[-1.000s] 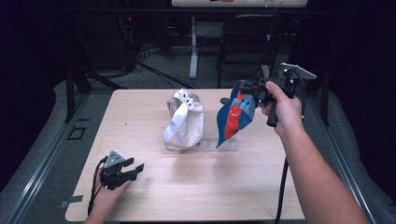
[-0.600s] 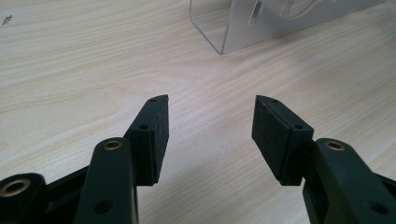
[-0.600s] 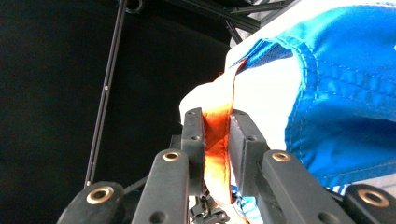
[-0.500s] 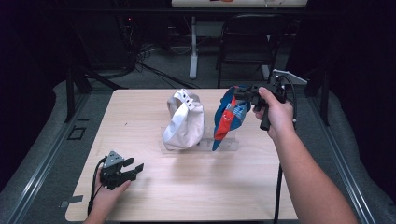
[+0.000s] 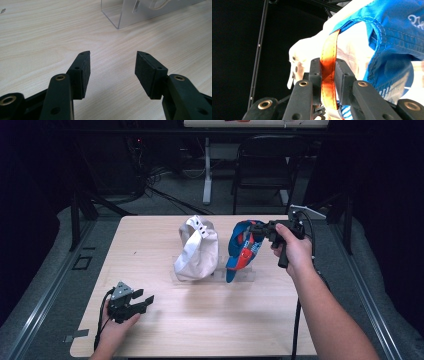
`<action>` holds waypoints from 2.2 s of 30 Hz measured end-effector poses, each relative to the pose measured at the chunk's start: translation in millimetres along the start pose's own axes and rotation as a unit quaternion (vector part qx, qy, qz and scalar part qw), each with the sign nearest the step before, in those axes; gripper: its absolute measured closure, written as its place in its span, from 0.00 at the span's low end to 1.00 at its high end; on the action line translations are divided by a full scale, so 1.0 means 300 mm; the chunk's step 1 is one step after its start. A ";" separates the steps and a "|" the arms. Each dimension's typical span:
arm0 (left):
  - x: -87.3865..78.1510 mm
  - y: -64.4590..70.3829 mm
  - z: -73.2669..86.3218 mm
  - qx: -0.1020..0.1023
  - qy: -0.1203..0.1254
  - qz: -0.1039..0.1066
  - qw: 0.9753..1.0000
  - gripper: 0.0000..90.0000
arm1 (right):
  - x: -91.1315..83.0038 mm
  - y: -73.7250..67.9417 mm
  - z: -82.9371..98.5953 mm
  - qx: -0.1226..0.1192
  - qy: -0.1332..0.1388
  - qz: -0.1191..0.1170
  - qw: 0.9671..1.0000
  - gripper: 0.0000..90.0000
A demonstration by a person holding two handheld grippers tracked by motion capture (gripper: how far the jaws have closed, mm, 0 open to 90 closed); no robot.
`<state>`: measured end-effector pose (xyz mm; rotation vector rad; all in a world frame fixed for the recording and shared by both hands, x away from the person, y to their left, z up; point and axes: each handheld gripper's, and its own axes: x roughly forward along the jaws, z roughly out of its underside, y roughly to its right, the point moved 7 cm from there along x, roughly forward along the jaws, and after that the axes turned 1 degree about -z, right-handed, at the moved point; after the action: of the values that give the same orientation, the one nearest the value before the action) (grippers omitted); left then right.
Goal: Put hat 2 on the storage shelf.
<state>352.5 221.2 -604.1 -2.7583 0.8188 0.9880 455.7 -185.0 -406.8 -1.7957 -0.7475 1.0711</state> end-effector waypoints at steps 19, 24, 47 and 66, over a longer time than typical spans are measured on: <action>0.000 0.001 0.000 0.000 0.000 0.000 1.000 0.52 | -0.047 0.057 0.026 -0.012 0.006 0.020 1.000 0.80; 0.000 0.001 0.001 0.000 0.000 -0.001 1.000 0.52 | -0.064 0.073 0.031 -0.015 0.011 0.028 0.999 0.78; 0.002 0.002 0.002 -0.003 0.000 -0.002 1.000 0.52 | -0.152 0.118 0.053 -0.049 0.028 0.065 0.996 0.73; 0.003 0.002 0.005 -0.002 -0.004 -0.001 1.000 0.51 | -0.164 0.143 0.182 -0.128 0.039 0.063 0.989 0.58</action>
<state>351.9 220.7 -605.7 -2.7562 0.8138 0.9989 387.2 -222.7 -440.7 -2.1161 -0.7585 1.0154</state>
